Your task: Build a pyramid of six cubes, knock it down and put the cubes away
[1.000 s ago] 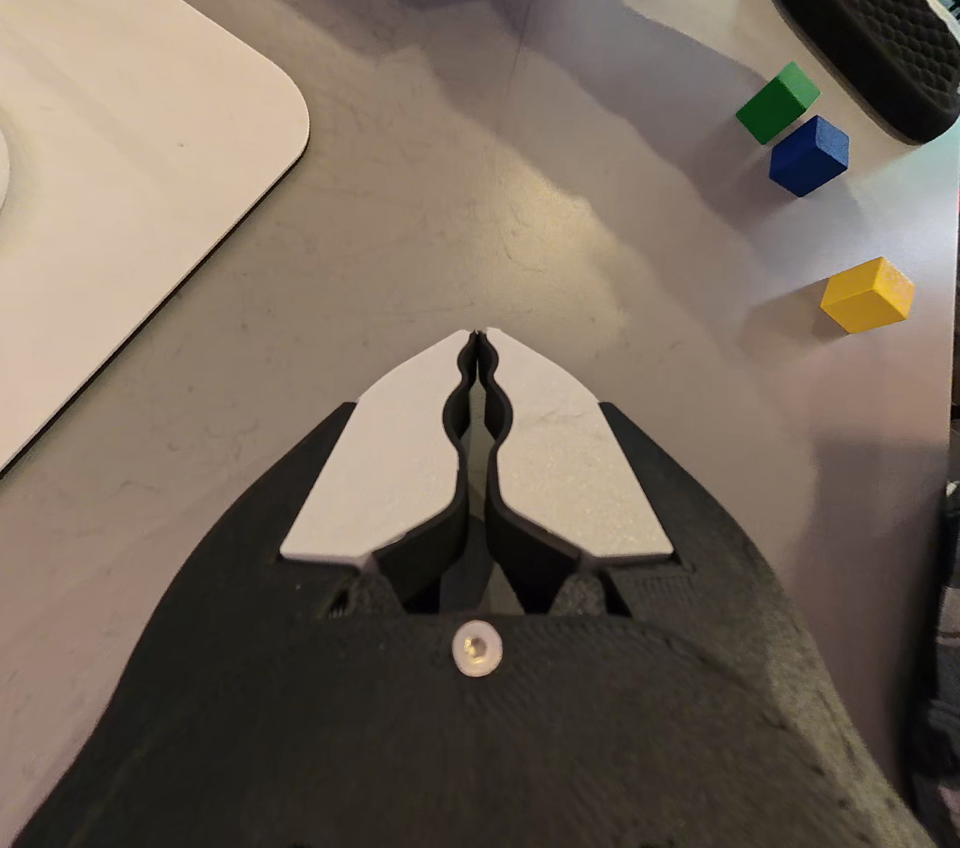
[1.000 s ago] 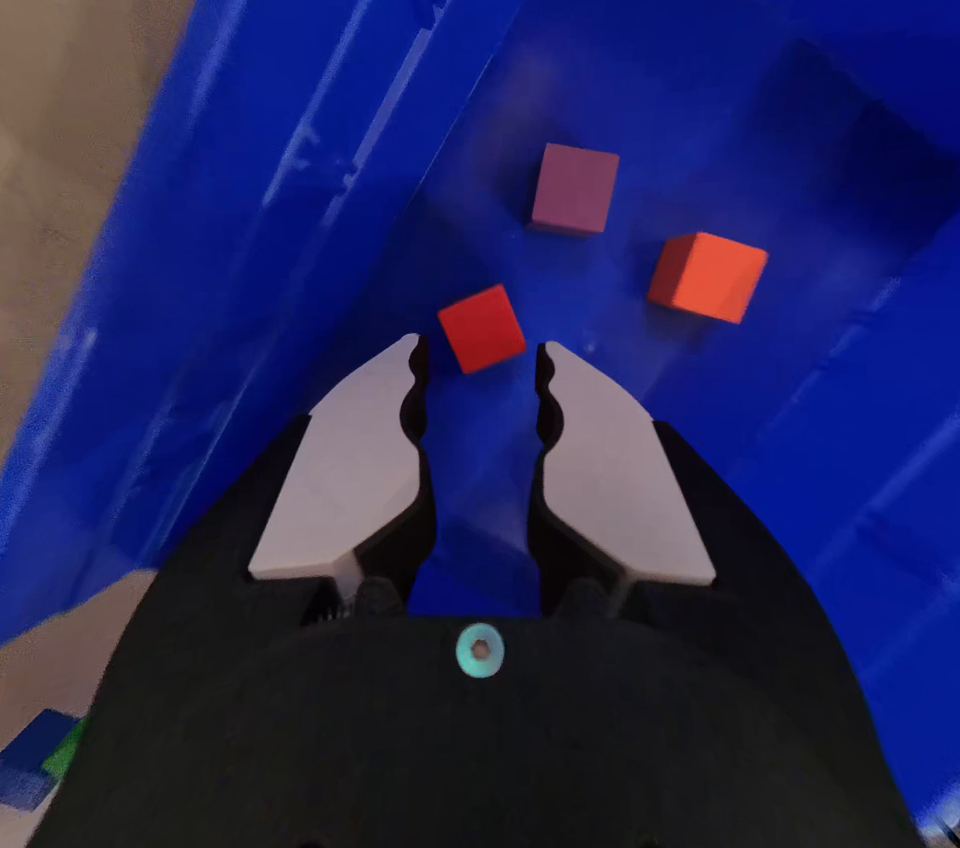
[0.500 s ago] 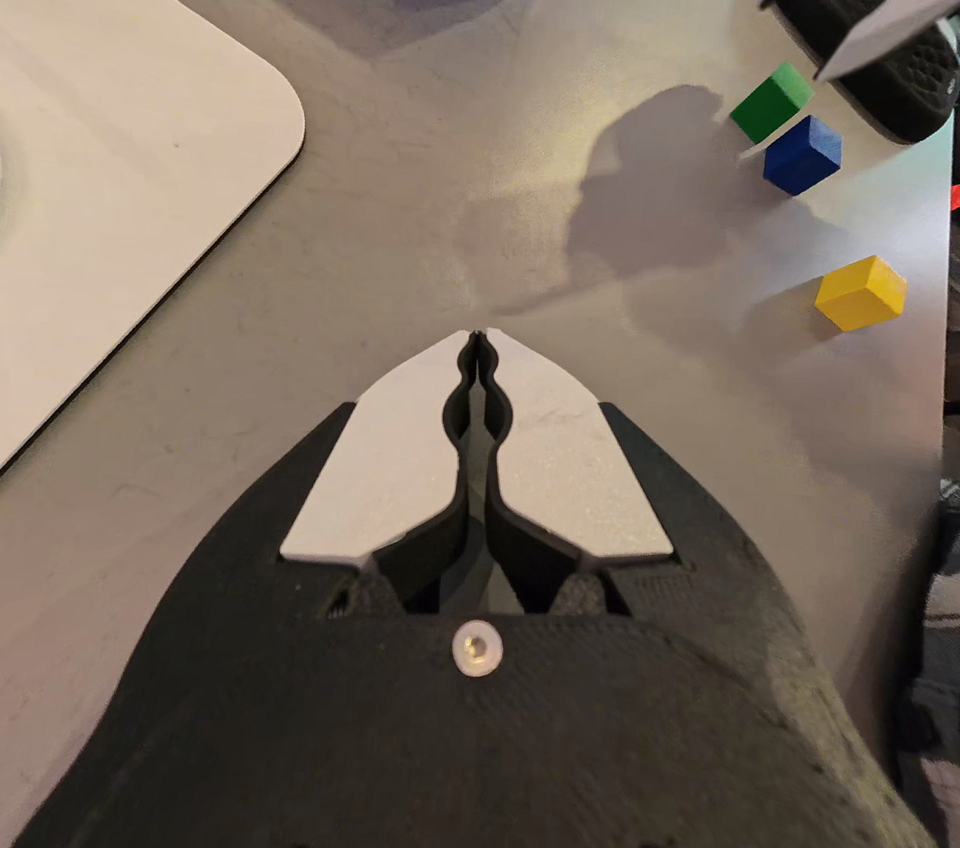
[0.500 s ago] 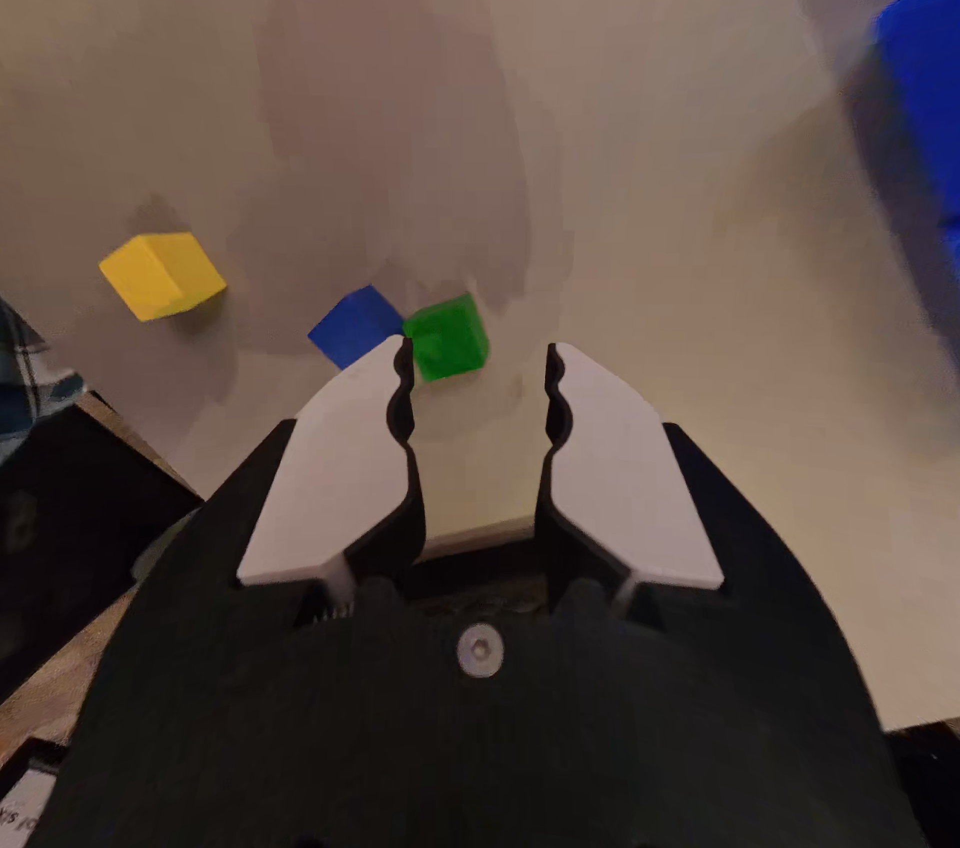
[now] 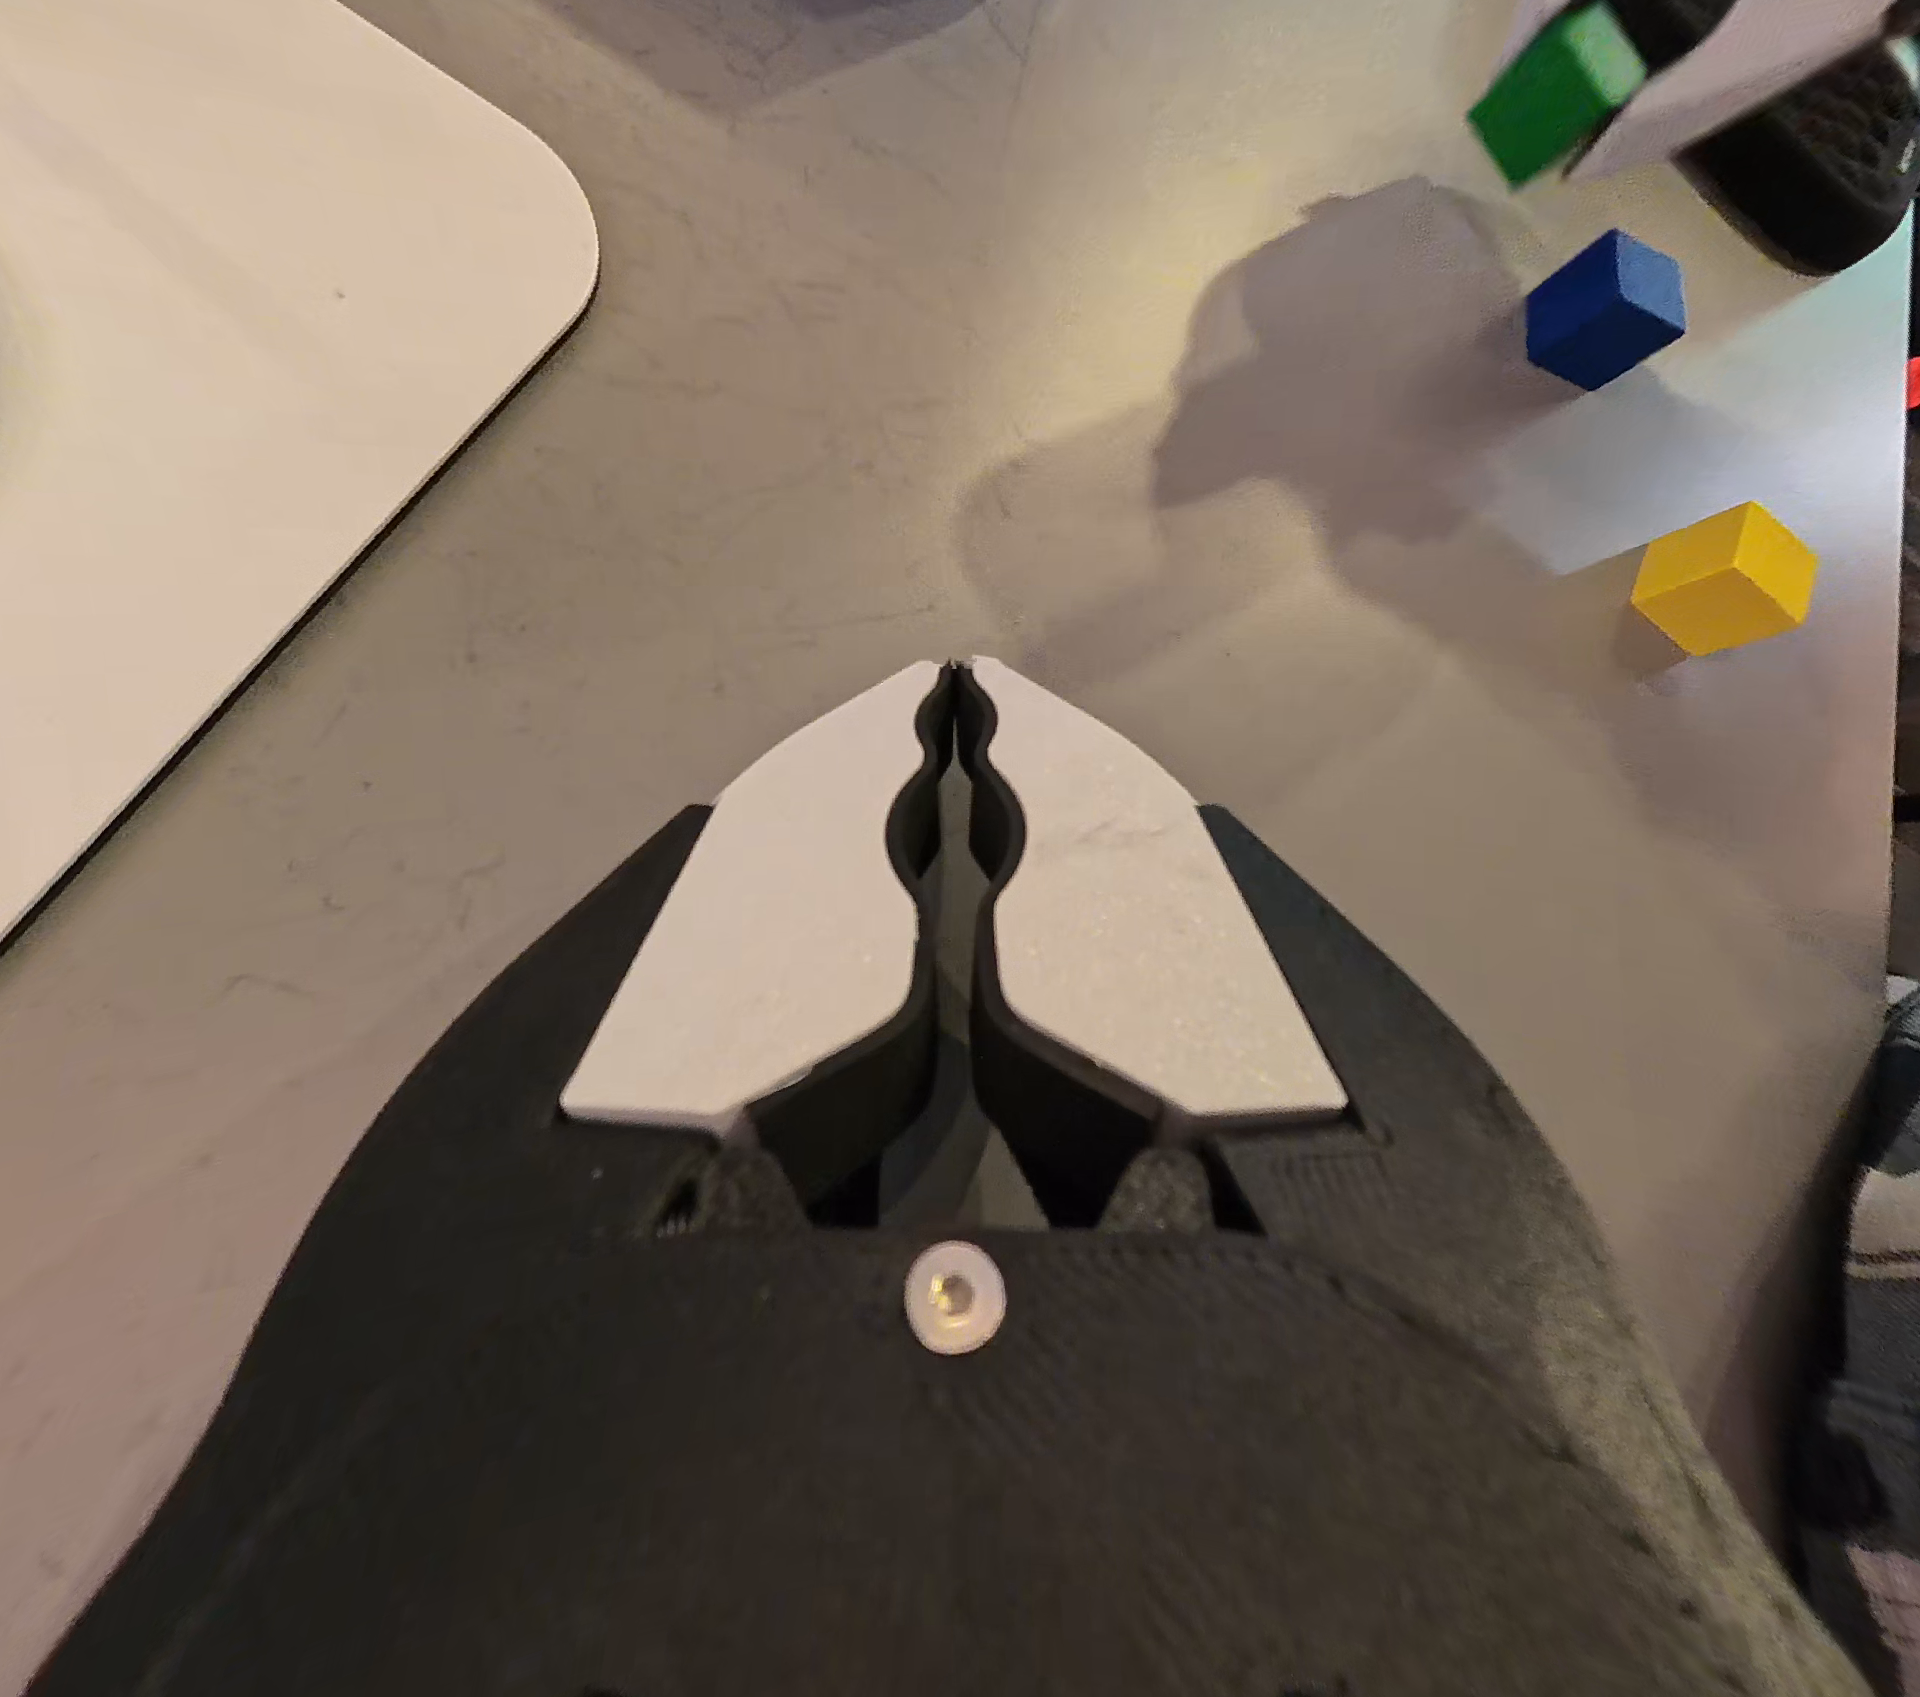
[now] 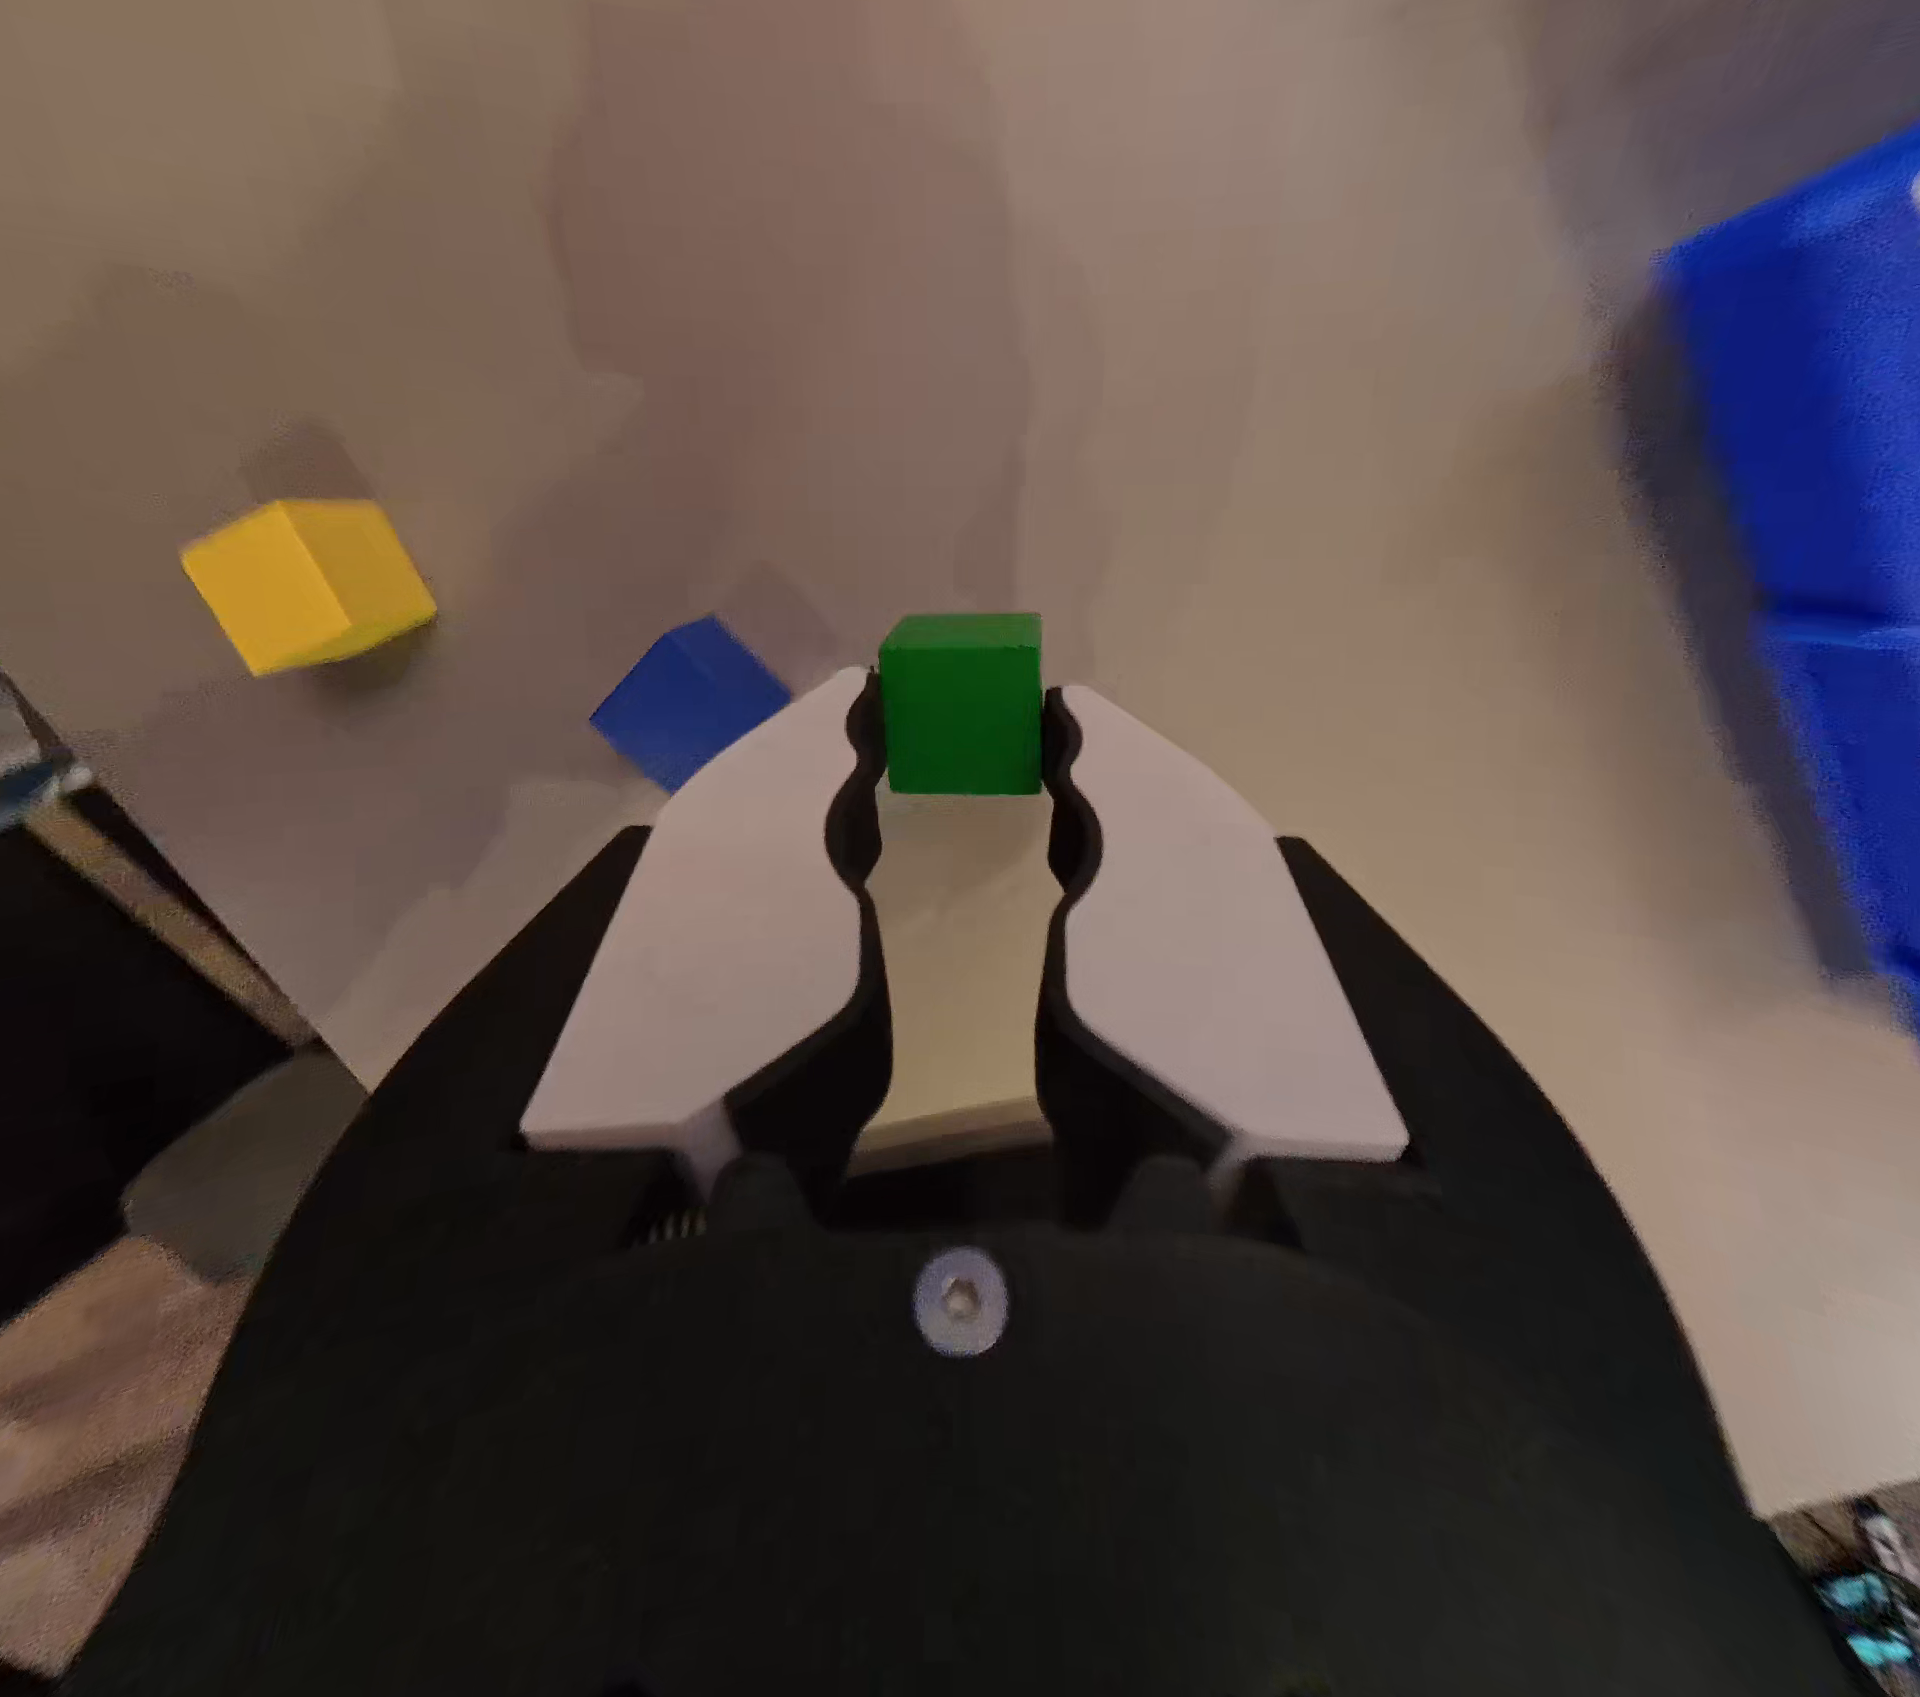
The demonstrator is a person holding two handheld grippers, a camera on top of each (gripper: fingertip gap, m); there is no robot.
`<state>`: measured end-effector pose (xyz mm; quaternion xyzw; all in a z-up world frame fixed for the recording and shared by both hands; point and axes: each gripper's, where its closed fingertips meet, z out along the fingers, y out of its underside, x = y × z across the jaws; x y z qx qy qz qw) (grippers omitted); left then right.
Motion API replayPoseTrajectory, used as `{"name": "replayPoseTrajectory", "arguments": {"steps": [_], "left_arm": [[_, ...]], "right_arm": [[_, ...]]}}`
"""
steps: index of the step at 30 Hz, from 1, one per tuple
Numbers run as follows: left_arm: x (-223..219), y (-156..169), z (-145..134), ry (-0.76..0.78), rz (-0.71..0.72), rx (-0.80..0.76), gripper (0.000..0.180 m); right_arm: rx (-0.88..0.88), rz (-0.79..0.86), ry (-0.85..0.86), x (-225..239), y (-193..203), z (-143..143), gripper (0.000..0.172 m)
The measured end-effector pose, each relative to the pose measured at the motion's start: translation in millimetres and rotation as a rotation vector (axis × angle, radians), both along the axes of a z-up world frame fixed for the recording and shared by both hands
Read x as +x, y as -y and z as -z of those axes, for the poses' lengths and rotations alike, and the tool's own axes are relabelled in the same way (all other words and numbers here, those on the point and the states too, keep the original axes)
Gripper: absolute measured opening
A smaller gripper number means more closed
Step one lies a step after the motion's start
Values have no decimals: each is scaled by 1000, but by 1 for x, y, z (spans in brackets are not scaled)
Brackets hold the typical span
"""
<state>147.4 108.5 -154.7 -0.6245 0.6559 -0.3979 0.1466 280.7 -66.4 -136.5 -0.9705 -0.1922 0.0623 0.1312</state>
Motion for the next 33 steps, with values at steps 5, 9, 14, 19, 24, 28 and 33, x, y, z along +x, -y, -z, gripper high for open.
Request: {"name": "replayPoseTrajectory", "arguments": {"steps": [5, 9, 14, 19, 24, 28, 33], "left_arm": [[0, 0, 0, 0, 0, 2, 0], [0, -1, 0, 0, -1, 4, 0], [0, -1, 0, 0, 0, 3, 0], [0, -1, 0, 1, 0, 3, 0], [0, -1, 0, 1, 1, -2, 0], [0, -1, 0, 1, 5, -3, 0], [0, 0, 0, 1, 12, 0, 0]], "right_arm": [[185, 233, 95, 84, -68, -61, 29], [209, 425, 126, 170, -124, -67, 29], [44, 587, 137, 238, -149, -17, 30], [-29, 655, 154, 251, -143, 8, 43], [150, 497, 113, 182, -124, -64, 38], [51, 370, 42, 83, -62, -71, 43], [-99, 372, -44, -4, 4, -26, 53]]}}
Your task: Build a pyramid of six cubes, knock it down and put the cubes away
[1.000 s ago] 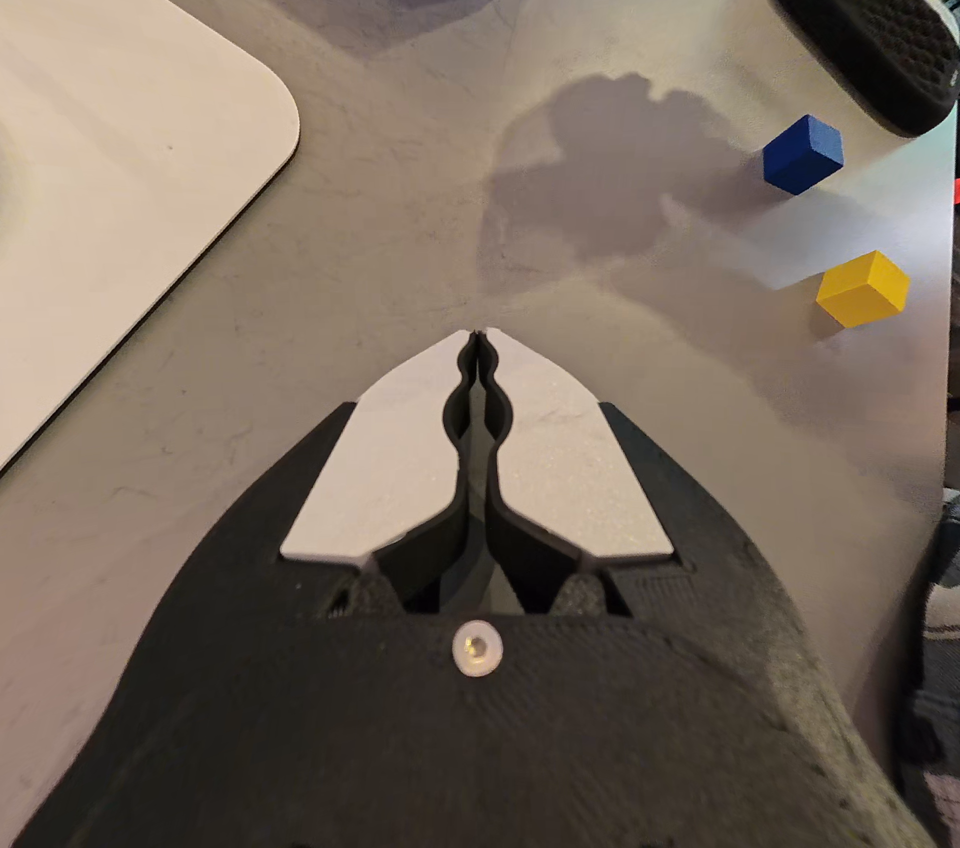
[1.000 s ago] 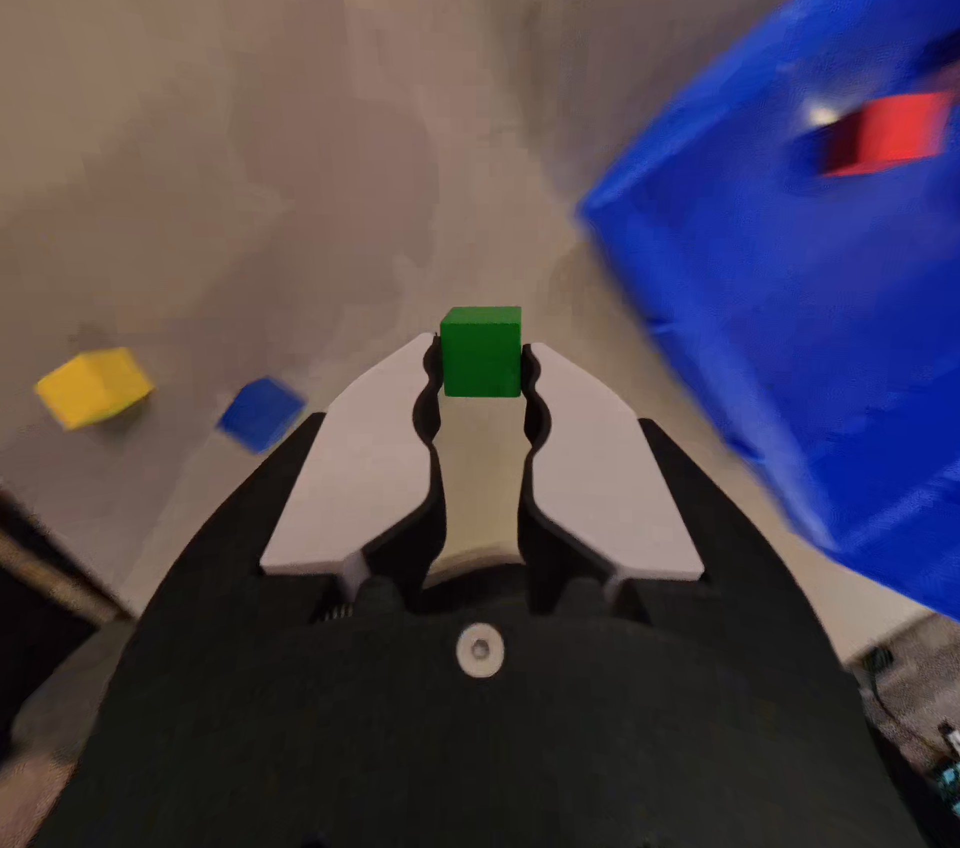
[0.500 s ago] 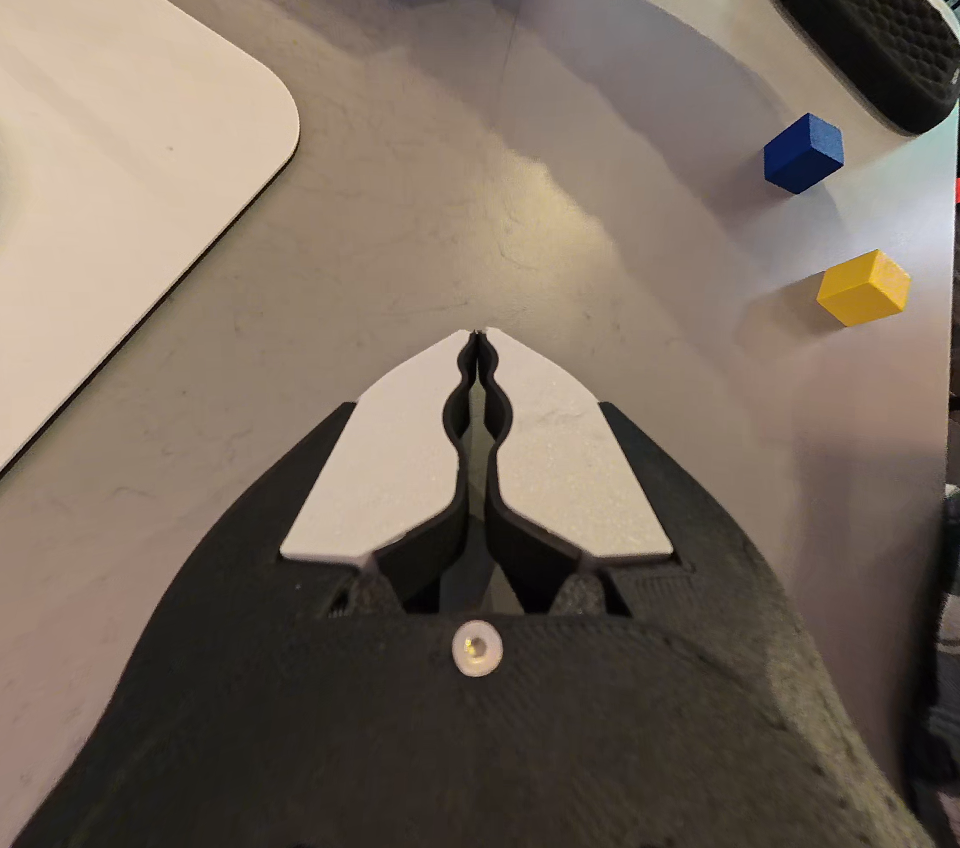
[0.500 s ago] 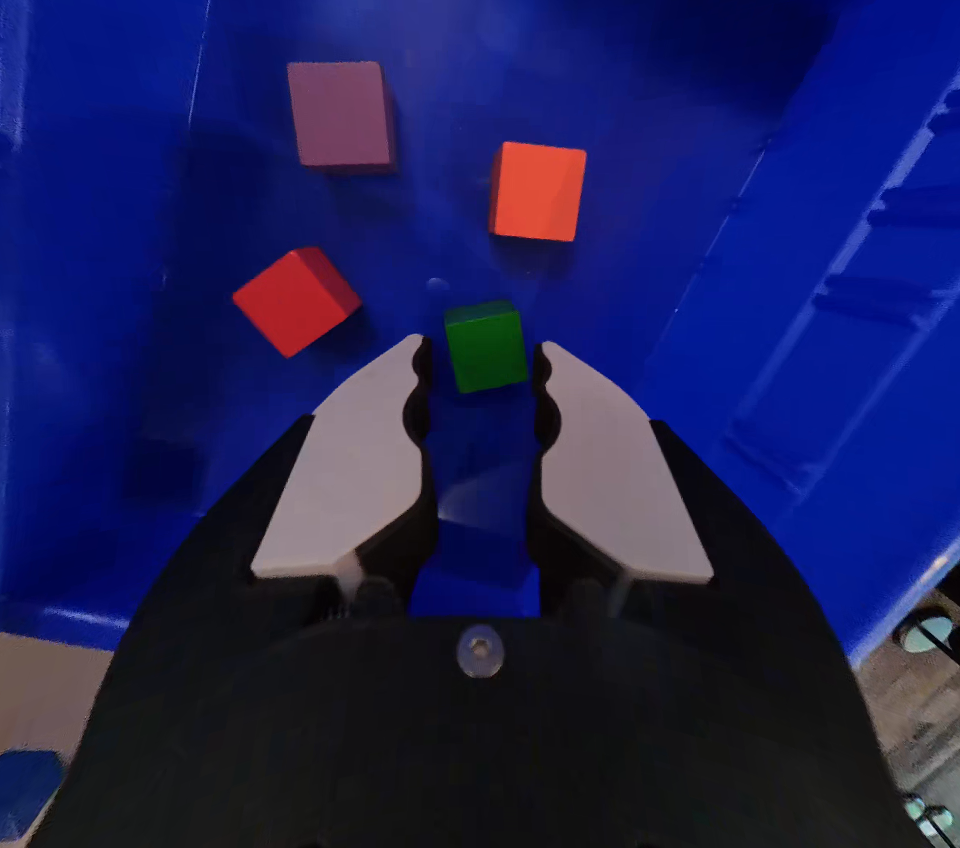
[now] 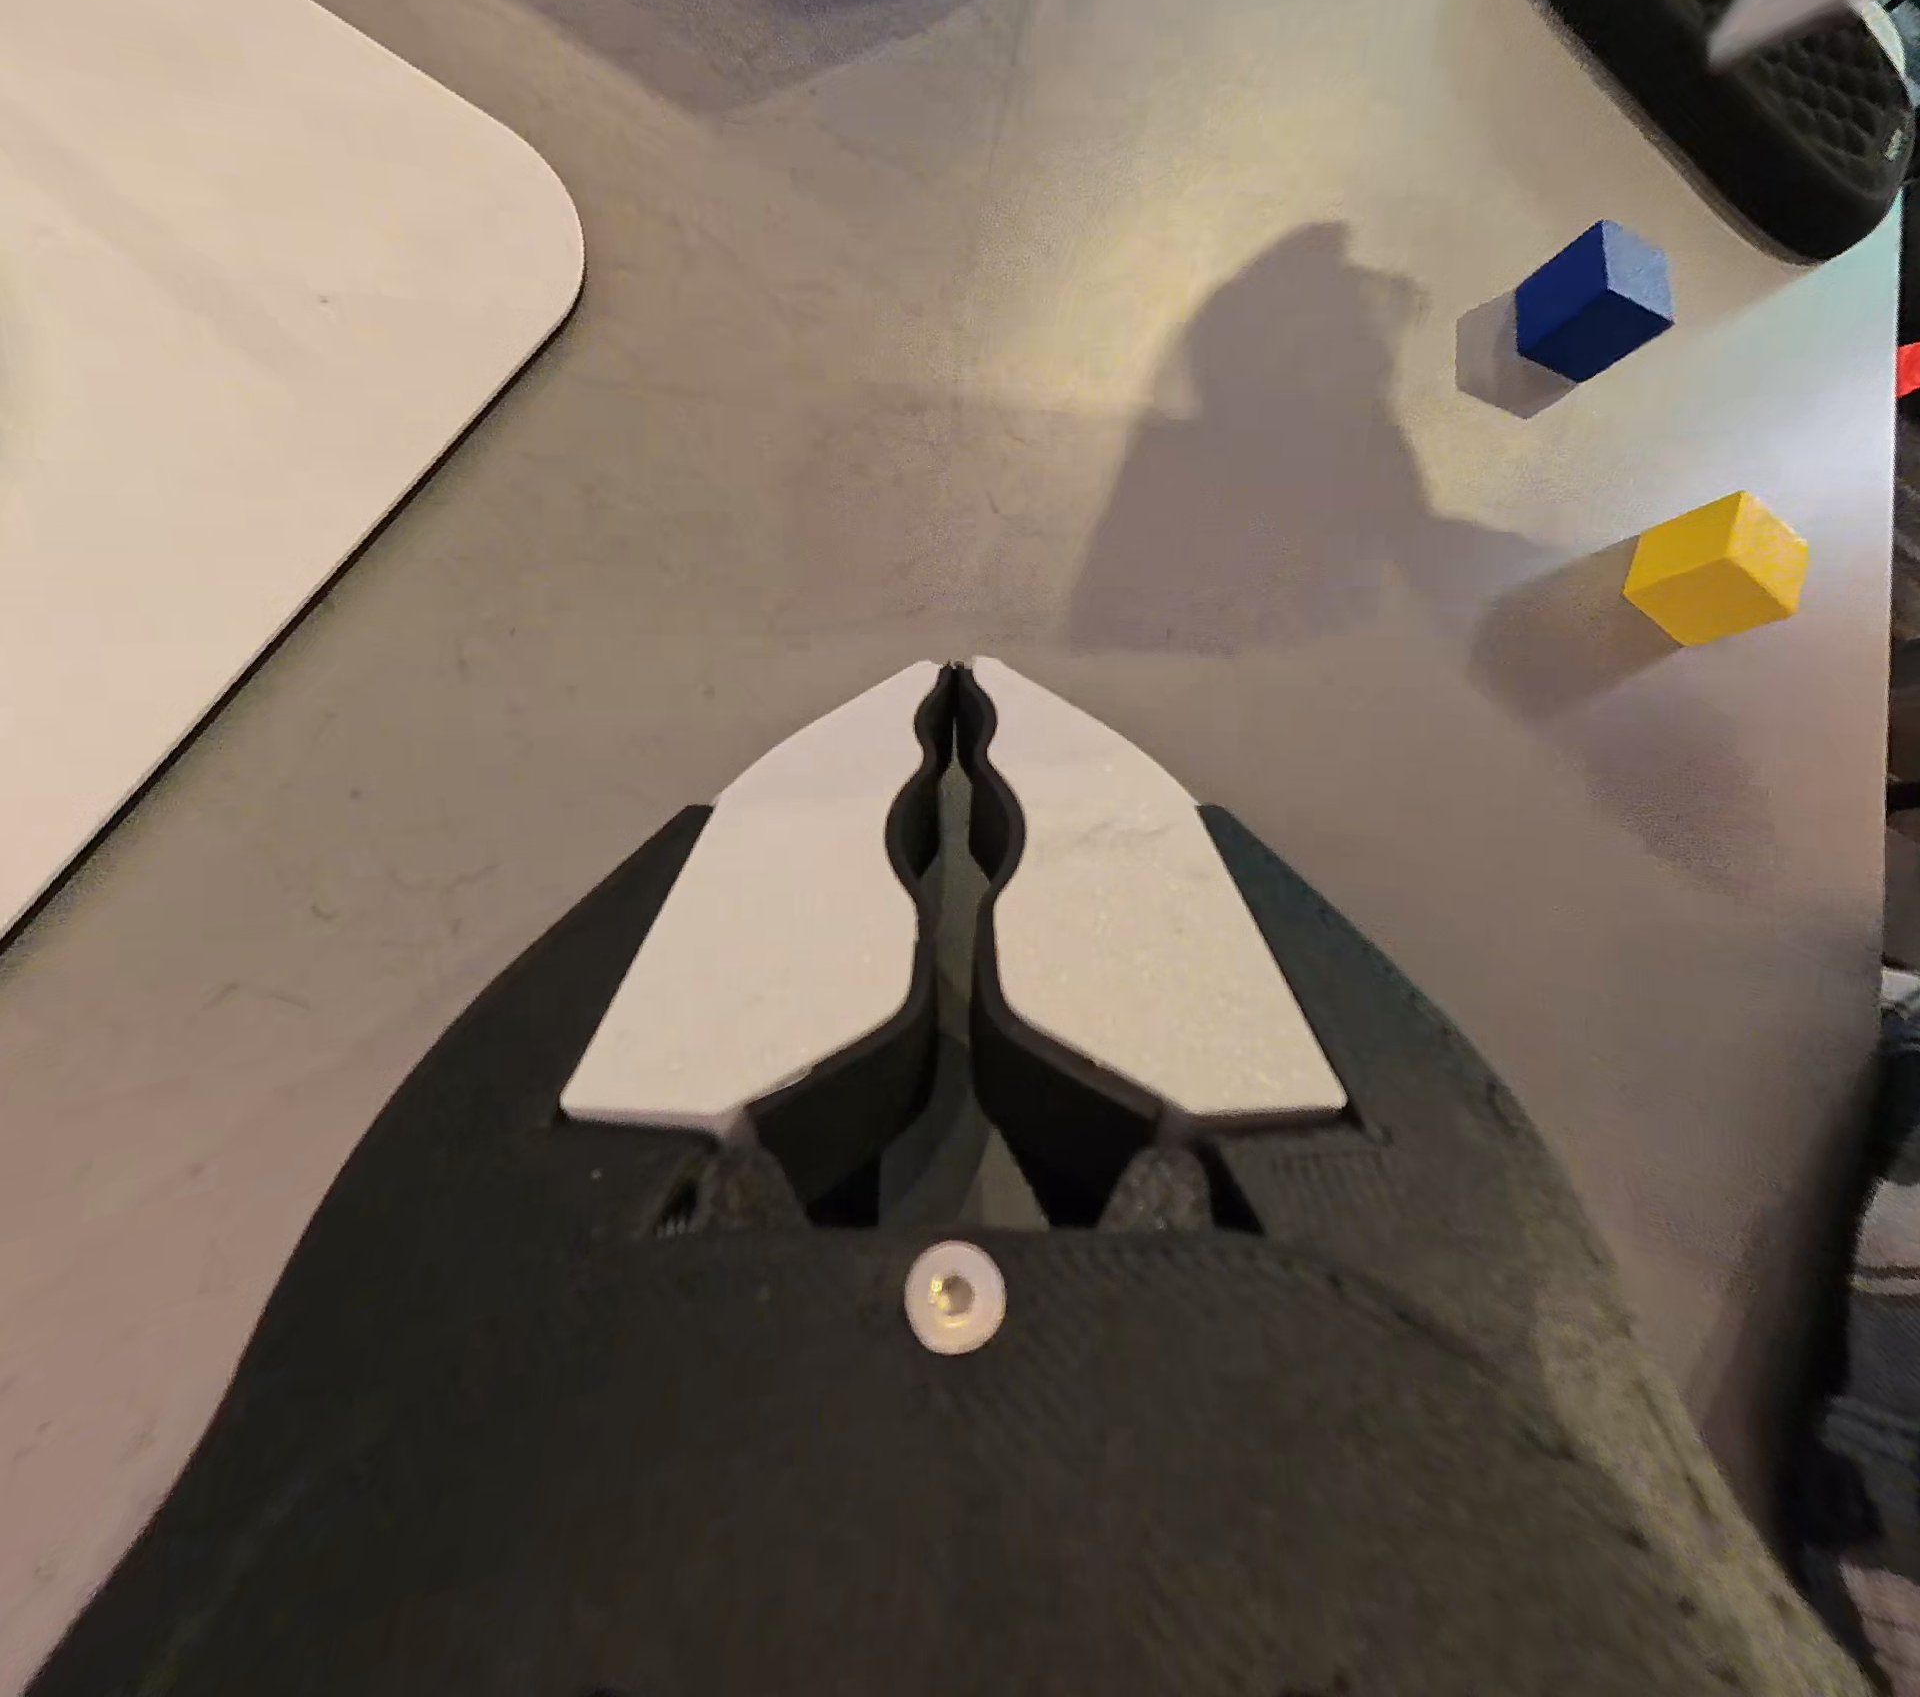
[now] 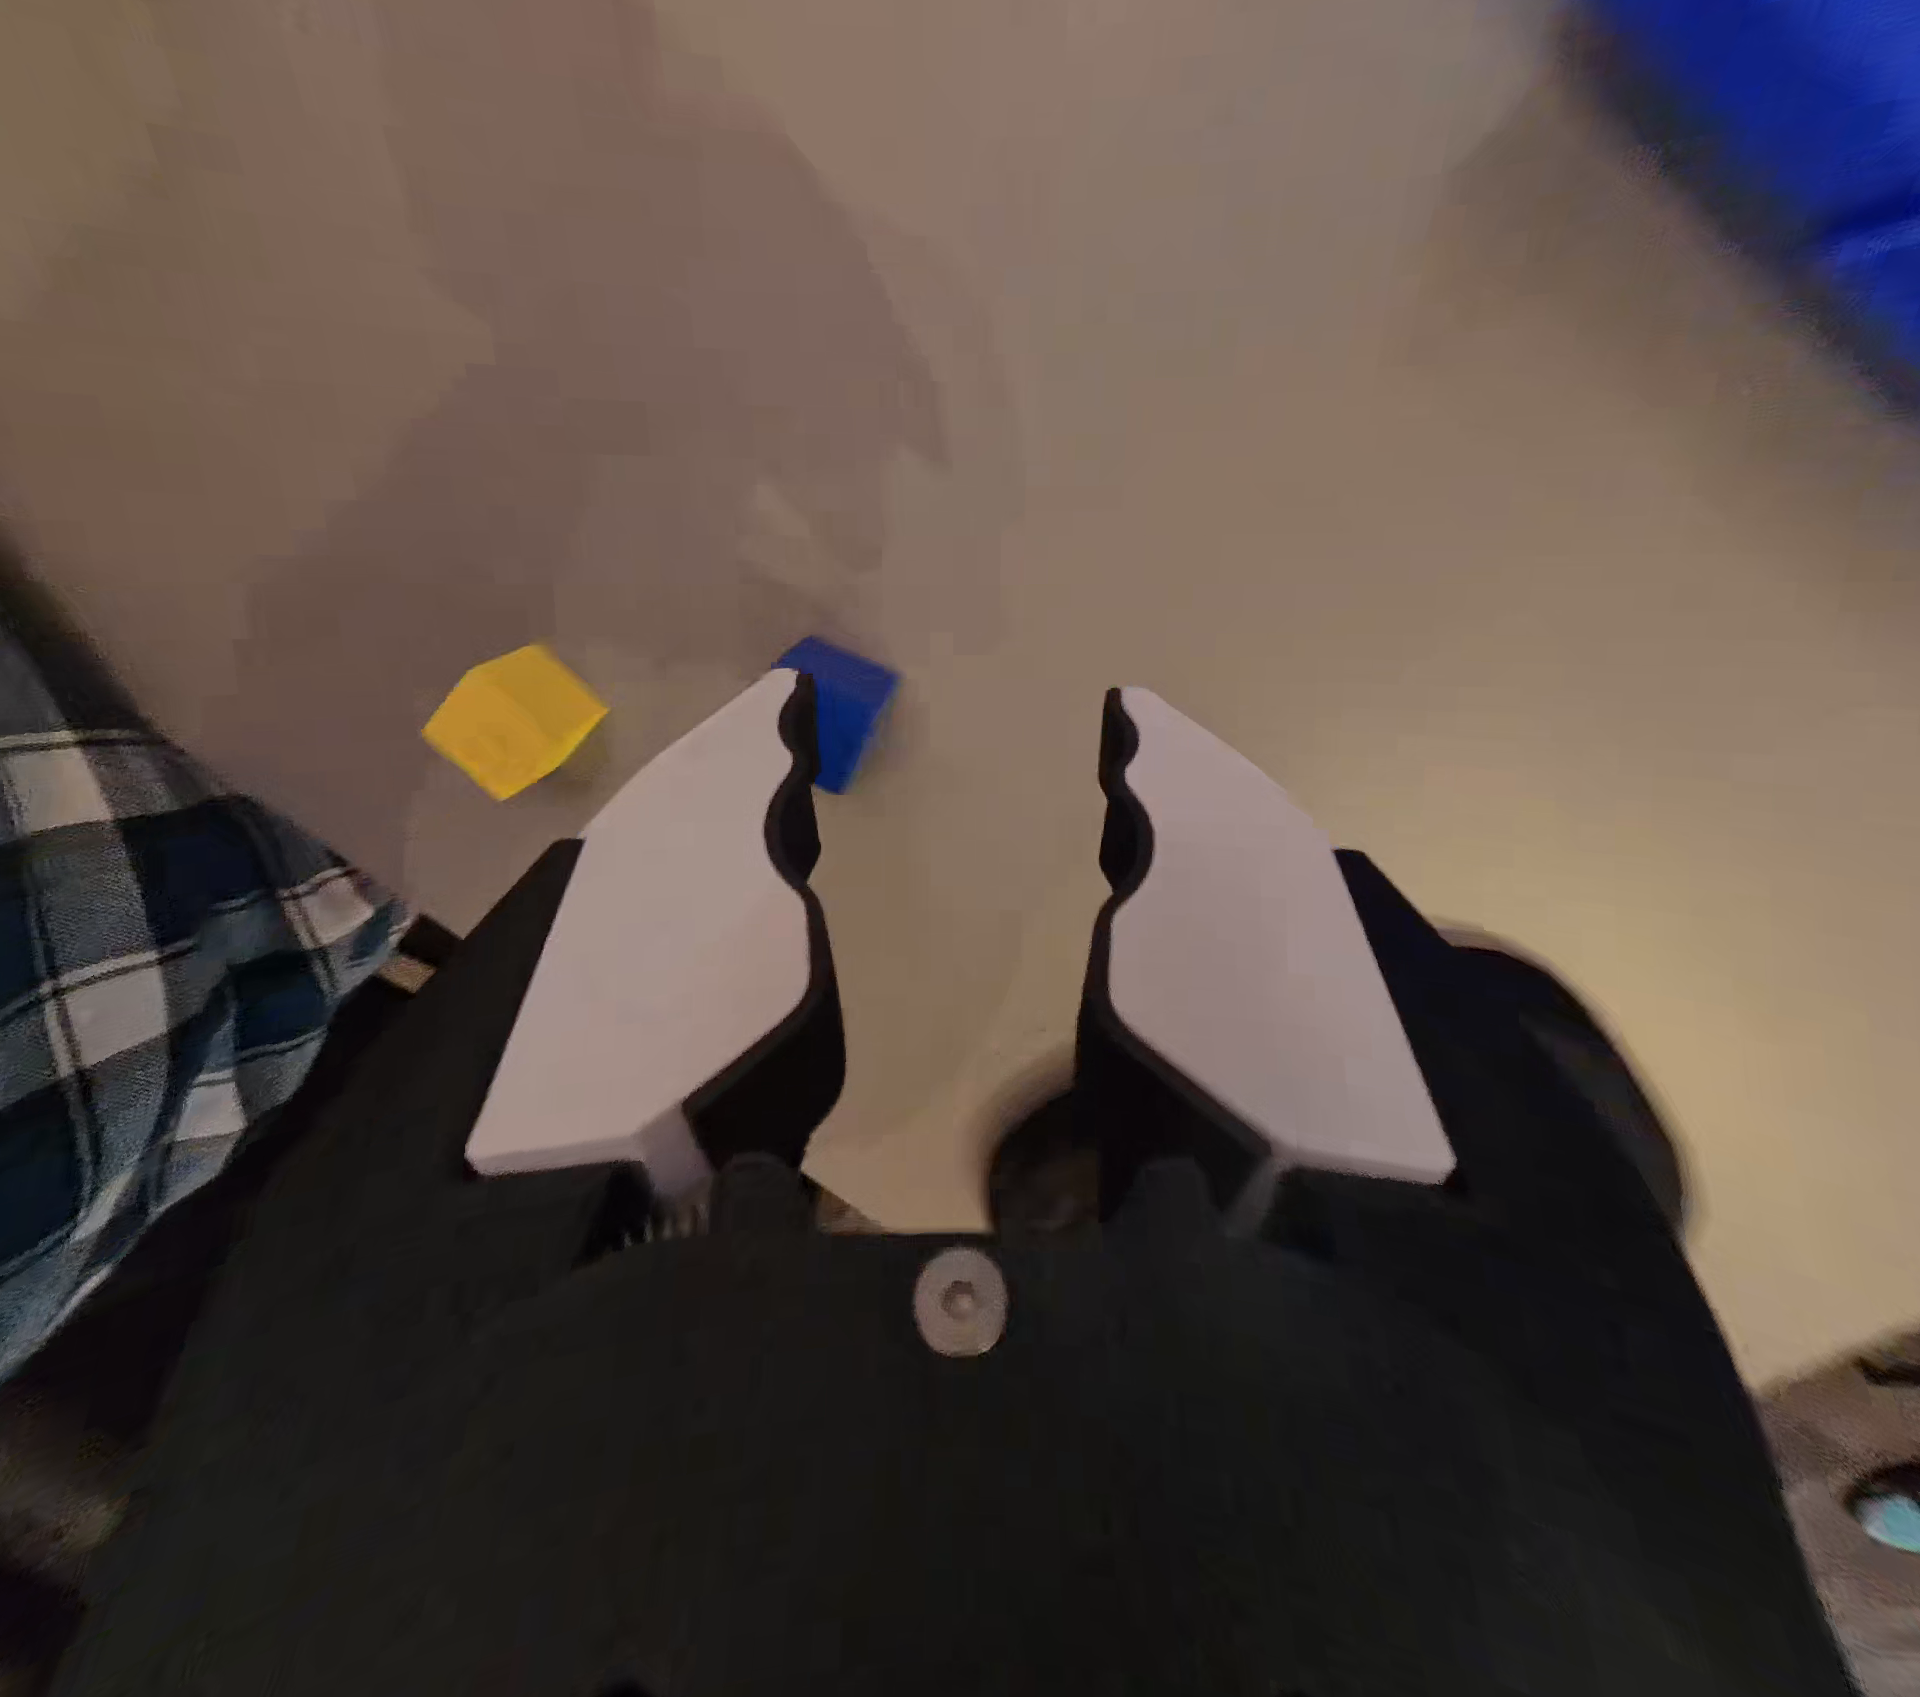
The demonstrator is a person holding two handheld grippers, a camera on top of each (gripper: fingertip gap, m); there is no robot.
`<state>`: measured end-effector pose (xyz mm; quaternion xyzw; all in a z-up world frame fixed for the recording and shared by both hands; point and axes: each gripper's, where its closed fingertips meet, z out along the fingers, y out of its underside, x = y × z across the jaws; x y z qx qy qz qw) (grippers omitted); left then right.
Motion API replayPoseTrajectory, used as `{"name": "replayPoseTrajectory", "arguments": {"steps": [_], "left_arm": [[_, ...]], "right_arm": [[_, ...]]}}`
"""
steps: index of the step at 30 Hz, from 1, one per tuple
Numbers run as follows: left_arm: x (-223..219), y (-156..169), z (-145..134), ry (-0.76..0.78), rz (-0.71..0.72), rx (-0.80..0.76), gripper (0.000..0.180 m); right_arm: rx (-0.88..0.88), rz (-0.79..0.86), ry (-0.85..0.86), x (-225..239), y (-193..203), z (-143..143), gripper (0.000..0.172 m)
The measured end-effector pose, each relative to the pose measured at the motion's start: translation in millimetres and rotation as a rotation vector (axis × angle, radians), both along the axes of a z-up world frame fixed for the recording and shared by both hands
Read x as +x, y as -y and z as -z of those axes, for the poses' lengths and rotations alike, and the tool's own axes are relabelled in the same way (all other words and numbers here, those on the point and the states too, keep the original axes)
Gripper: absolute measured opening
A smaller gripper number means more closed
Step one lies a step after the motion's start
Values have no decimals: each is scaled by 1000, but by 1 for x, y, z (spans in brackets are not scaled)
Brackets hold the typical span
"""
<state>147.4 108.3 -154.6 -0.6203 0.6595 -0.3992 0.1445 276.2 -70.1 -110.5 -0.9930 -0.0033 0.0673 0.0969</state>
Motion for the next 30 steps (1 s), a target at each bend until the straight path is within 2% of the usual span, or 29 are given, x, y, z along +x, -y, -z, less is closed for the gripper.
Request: {"name": "replayPoseTrajectory", "arguments": {"steps": [5, 8, 9, 11, 13, 15, 19, 21, 25, 30], "left_arm": [[-1, 2, 0, 0, 11, -2, 0], [-1, 2, 0, 0, 17, -1, 0], [-1, 3, 0, 0, 20, -3, 0], [-1, 4, 0, 0, 28, -3, 0], [-1, 5, -1, 0, 34, -6, 0], [-2, 5, -1, 0, 37, -9, 0], [-2, 6, -1, 0, 44, -7, 0], [-2, 7, -1, 1, 48, -7, 0], [-2, 7, -1, 1, 48, -7, 0], [-3, 7, -1, 1, 46, -11, 0]], "right_arm": [[-59, 65, -56, -40, 23, 35, 53], [-77, 106, -27, -40, 28, 49, 40], [-48, 112, -29, -40, 24, 50, 29], [-38, 126, -43, -40, 21, 48, 29], [-2, 133, -9, -30, 13, 36, 29], [80, 160, 9, -11, -7, 10, 29], [202, 174, 165, 64, -62, -41, 29], [206, 181, 197, 103, -88, -44, 29], [105, 179, 165, 152, -122, -12, 29], [-10, 177, 126, 168, -125, 32, 31]]}}
